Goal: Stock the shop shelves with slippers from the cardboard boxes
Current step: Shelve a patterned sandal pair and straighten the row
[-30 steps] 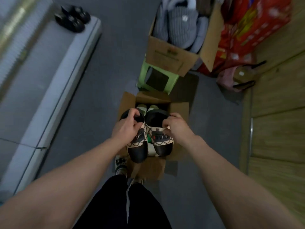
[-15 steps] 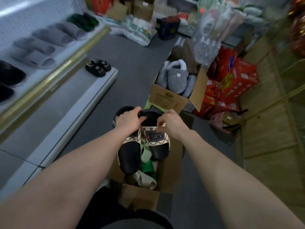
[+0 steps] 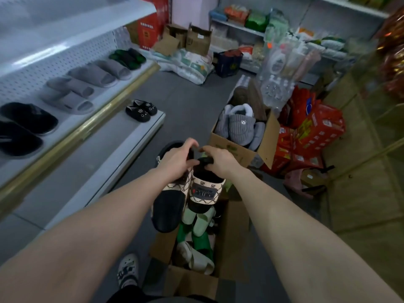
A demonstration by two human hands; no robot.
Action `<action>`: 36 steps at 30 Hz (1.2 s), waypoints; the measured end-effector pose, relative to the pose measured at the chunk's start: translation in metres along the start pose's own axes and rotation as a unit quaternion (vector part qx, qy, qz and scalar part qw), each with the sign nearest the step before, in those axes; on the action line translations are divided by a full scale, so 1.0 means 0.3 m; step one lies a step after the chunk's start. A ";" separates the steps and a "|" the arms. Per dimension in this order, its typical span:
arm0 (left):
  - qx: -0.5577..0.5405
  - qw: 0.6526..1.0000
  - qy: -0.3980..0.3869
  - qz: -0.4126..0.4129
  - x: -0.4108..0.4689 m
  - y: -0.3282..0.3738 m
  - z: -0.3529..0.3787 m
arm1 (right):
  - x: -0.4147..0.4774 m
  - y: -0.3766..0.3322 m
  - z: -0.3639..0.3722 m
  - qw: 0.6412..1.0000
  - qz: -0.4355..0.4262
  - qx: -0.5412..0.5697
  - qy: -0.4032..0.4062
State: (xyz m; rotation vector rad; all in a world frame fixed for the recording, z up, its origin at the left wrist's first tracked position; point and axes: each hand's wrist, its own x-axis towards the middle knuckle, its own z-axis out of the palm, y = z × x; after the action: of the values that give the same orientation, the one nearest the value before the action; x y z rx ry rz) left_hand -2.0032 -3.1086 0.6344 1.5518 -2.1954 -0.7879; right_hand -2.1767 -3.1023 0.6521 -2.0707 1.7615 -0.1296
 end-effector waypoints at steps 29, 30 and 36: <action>0.069 0.983 -0.158 0.069 -0.007 -0.064 -0.024 | 0.025 -0.109 -0.030 0.997 0.023 -0.068 -0.016; 0.053 0.986 -0.148 0.063 -0.005 -0.063 -0.014 | 0.021 -0.111 -0.031 0.996 0.023 -0.091 -0.009; 0.001 0.997 0.080 0.023 -0.003 -0.064 0.014 | -0.032 -0.086 -0.030 0.989 0.105 -0.072 0.074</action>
State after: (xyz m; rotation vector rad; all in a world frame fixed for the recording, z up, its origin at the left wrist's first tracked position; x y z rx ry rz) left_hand -1.9908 -3.1117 0.6193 1.5032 -2.1091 -0.6257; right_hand -2.1576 -3.0923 0.6717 -2.0009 2.1237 -0.0990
